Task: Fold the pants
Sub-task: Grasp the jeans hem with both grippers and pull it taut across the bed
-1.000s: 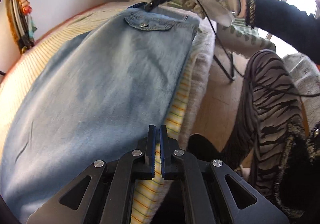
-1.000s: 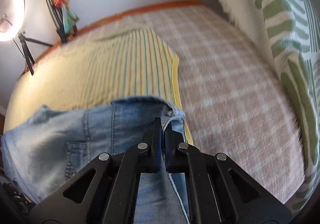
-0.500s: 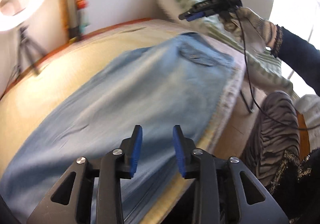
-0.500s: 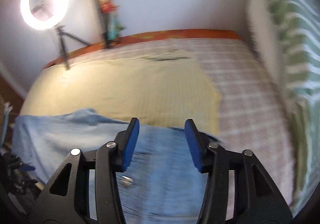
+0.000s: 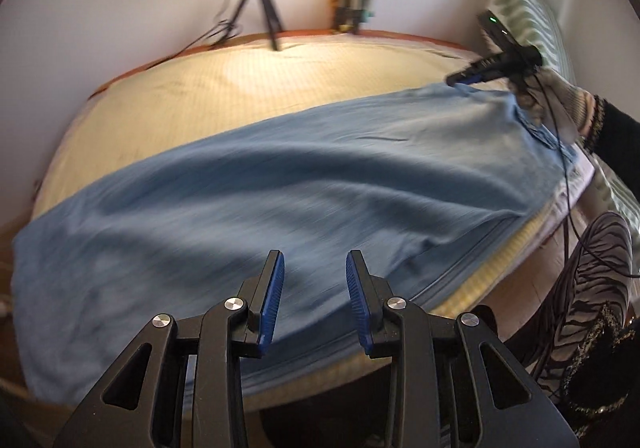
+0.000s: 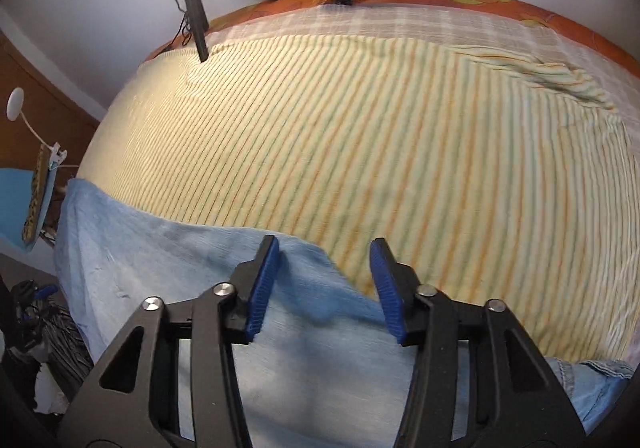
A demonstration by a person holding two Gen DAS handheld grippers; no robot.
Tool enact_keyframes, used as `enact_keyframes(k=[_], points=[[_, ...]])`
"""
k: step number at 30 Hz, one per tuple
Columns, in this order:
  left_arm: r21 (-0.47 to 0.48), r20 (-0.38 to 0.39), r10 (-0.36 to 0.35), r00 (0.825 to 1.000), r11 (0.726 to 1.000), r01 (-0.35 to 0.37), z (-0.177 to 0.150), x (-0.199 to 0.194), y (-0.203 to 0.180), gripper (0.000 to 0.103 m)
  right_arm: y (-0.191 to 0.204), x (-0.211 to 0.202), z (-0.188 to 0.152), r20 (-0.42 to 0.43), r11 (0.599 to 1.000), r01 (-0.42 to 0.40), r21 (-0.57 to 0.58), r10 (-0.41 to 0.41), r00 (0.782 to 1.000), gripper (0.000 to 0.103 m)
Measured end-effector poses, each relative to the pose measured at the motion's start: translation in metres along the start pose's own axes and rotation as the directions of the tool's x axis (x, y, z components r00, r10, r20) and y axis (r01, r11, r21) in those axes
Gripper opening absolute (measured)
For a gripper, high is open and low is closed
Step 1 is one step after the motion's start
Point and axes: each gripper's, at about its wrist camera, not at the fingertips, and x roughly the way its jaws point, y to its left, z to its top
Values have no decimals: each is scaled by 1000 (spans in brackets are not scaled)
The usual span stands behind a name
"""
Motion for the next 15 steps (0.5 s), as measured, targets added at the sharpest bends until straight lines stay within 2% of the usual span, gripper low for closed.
enact_keyframes(k=[1, 4, 6, 7, 9, 13, 15], points=[[-14, -5, 4, 1000, 1000, -4, -2, -1, 4, 30, 6, 3, -1, -7, 1000, 2, -22, -3, 1000, 14], [-29, -5, 24, 1000, 999, -24, -5, -2, 11, 30, 25, 6, -1, 17, 991, 85, -105, -84, 996, 9], [-43, -5, 19, 1000, 999, -19, -7, -2, 14, 30, 25, 8, 2, 41, 985, 139, -102, -136, 990, 2], [-53, -6, 11, 1000, 999, -12, -8, -2, 15, 30, 22, 9, 5, 52, 982, 174, -79, -170, 984, 1], [-26, -15, -4, 1000, 1000, 3, -12, -5, 10, 31, 16, 9, 10, 77, 957, 280, -71, -275, 958, 1], [102, -46, -7, 999, 995, 11, -19, -4, -9, 36, 17, -17, 7, 98, 973, 226, -34, -222, 970, 2], [149, -52, 1, 999, 989, 6, -19, -2, -14, 36, 34, -35, -1, 127, 980, 190, -63, -180, 975, 10]])
